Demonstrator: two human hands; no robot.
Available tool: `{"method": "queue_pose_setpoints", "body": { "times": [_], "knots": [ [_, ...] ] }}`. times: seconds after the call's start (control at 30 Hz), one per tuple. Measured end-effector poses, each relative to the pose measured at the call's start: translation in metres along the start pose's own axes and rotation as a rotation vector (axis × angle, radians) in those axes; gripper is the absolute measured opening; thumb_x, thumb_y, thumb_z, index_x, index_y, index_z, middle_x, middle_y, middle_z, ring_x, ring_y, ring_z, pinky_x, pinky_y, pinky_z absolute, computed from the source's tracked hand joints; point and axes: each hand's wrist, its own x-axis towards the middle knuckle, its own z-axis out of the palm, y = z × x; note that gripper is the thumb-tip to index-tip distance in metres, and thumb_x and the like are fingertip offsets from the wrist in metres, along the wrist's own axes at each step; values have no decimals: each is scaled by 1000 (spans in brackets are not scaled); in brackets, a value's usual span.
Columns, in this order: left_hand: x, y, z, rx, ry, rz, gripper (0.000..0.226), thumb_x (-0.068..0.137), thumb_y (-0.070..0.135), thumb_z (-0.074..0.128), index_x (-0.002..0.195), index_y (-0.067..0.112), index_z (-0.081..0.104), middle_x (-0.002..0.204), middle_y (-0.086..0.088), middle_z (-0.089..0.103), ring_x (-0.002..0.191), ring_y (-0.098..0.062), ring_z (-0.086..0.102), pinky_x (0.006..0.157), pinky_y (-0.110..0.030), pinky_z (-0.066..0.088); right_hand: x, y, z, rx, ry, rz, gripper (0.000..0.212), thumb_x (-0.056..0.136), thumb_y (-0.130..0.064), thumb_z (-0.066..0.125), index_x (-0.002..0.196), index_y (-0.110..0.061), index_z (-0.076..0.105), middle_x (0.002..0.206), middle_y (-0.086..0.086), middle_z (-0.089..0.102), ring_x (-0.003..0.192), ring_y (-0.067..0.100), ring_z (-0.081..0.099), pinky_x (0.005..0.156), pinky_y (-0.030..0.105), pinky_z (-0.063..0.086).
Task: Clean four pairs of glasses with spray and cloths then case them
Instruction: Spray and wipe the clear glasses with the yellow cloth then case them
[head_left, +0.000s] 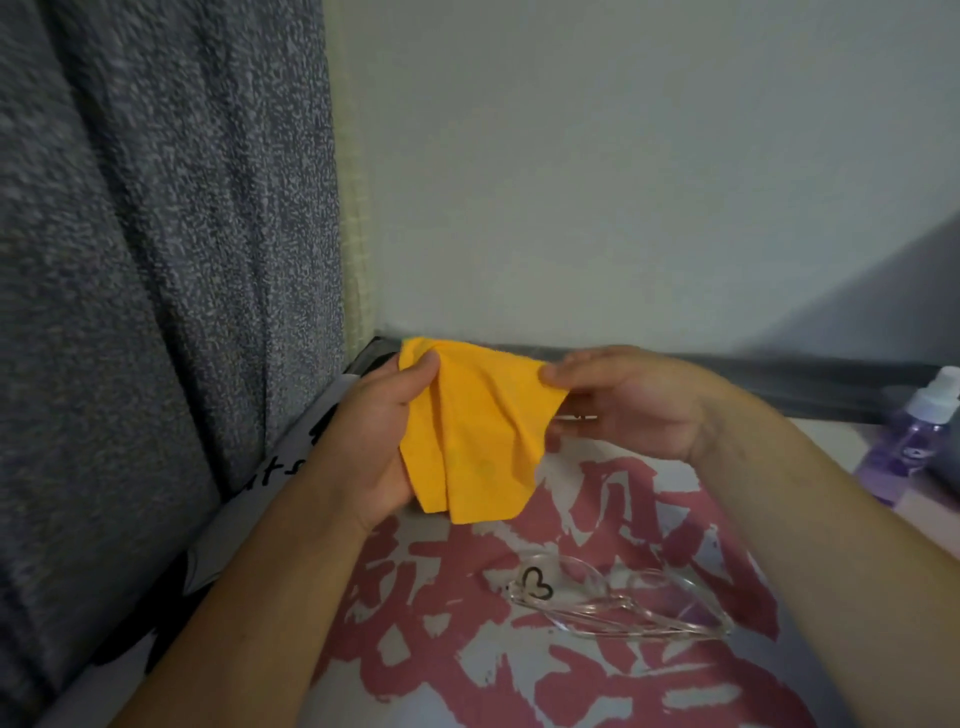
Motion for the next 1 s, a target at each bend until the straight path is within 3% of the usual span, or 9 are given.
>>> {"method": "queue_pose_setpoints", "body": {
  "times": [0.07, 0.2, 0.3, 0.47, 0.63, 0.77, 0.83, 0.9, 1.0],
  "knots": [
    [-1, -1, 1, 26, 2, -6, 34, 105, 24, 46, 133, 11, 61, 123, -13, 72, 112, -31, 70, 92, -47, 56, 1, -2, -2, 179, 60, -38, 16, 91, -28, 62, 90, -12, 65, 90, 8, 67, 84, 23, 66, 93, 41, 54],
    [-2, -3, 3, -5, 61, -103, 35, 105, 27, 47, 132, 8, 61, 122, -16, 72, 106, -32, 72, 81, -46, 61, 4, 11, 1, 252, -44, 143, 61, 91, -61, 52, 109, -5, 68, 97, 14, 73, 85, 27, 74, 76, 40, 61],
    [-1, -1, 1, -80, 97, -176, 39, 107, 31, 43, 120, 2, 65, 117, -20, 72, 89, -29, 76, 73, -44, 59, 6, 20, 6, 179, -127, 200, 48, 88, -42, 67, 119, -5, 67, 116, 16, 71, 103, 28, 71, 91, 41, 58],
    [-4, 4, -3, -132, -37, -204, 37, 100, 12, 41, 128, -1, 62, 122, -21, 70, 105, -36, 72, 84, -49, 59, 9, 12, 4, 138, 23, 77, 46, 94, -19, 59, 135, 2, 57, 123, 22, 66, 107, 32, 66, 98, 45, 55],
    [0, 1, -6, -39, -122, -72, 49, 91, -18, 40, 134, 0, 57, 123, -21, 70, 106, -34, 72, 76, -43, 63, -4, -2, -10, -141, 108, -46, 5, 100, -8, 57, 104, -5, 60, 101, 18, 71, 93, 32, 70, 87, 45, 58],
    [-5, 6, -6, -92, -246, 175, 50, 84, -16, 52, 130, 4, 60, 129, -21, 67, 117, -35, 66, 87, -44, 60, -22, -26, -10, -245, 83, -328, 12, 89, 3, 64, 92, -8, 67, 84, 14, 71, 79, 27, 70, 74, 38, 61],
    [-9, 12, -3, -76, -301, 323, 39, 83, -14, 53, 107, 8, 74, 126, -18, 69, 120, -33, 65, 89, -40, 58, -28, -32, -9, -216, 93, -506, 20, 85, 1, 64, 73, -13, 72, 72, 9, 70, 67, 19, 68, 65, 28, 58],
    [-10, 11, -1, -2, -296, 338, 36, 82, -13, 52, 80, 11, 79, 125, -15, 71, 122, -29, 65, 89, -37, 58, -26, -27, -9, -250, 128, -542, 38, 91, 9, 58, 64, -15, 70, 66, 6, 67, 61, 14, 65, 61, 23, 55],
    [-6, 5, -3, 36, -257, 246, 49, 90, -17, 41, 74, 11, 78, 124, -13, 71, 118, -27, 67, 86, -36, 60, -21, -16, -12, -284, 130, -469, 37, 95, 12, 54, 75, -15, 70, 74, 10, 67, 69, 21, 66, 69, 32, 58]
  ]
}}
